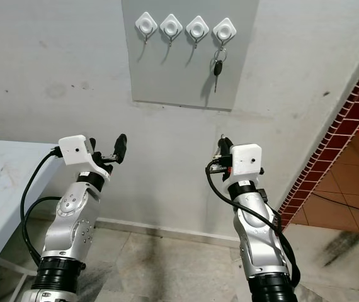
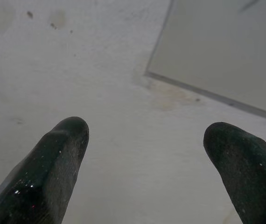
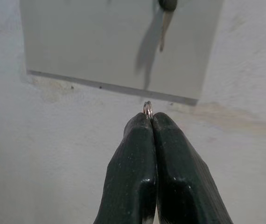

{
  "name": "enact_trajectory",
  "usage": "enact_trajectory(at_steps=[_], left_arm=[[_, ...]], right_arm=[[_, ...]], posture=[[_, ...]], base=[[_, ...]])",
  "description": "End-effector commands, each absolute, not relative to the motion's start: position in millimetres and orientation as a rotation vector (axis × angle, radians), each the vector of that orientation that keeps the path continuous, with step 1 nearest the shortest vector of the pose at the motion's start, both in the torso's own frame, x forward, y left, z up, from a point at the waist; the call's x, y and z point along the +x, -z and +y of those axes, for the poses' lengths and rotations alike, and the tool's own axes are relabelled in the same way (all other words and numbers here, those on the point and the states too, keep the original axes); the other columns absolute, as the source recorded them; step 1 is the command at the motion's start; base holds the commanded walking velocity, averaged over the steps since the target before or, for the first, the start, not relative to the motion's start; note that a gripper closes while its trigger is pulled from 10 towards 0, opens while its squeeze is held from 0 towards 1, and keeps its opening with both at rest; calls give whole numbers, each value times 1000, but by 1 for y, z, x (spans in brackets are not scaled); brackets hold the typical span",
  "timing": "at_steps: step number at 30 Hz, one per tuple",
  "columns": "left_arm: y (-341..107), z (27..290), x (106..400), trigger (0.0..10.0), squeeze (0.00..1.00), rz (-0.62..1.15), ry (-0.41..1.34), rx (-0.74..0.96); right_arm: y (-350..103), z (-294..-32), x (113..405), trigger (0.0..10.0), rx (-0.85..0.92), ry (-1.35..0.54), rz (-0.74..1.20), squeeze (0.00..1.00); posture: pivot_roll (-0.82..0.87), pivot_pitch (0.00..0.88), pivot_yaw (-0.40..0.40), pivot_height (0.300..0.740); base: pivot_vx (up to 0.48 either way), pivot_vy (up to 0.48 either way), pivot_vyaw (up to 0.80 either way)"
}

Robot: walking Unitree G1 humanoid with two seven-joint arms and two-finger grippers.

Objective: Hang keys on a hook

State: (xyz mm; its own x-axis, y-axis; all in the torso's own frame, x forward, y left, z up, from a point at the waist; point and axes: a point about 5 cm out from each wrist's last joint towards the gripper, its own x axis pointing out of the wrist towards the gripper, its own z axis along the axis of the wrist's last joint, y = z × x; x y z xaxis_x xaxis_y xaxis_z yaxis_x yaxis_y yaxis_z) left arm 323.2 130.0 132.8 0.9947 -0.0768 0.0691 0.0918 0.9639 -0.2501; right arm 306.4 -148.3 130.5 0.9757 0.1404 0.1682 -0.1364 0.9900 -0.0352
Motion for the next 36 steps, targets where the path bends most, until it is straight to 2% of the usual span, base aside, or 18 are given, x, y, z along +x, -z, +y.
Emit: enact_trajectory(at_steps=[1,17,27,36], left_arm=[[-135,130,322,10000,0,-63,76,-257],[-137,129,320,10000,0,-68,68,-257],[-141,123,317,10000,0,-88,79,-242],[-158,102,309,10000,0,-135,264,-153]], right_arm=[[-135,-151,306,10000,-22,-136,-183,0],[-135,-151,306,10000,-32,-154,-174,0],[-134,-149,305,10000,-39,-190,-161,0],[-149,-140,307,10000,-30,-339,-210,0]], posture=[[5,1,-28,740],[14,5,-41,740],[16,10,-49,740],[20,7,-54,740]], base=[[371,0,0],[360,0,0],[0,0,0],[0,0,0]])
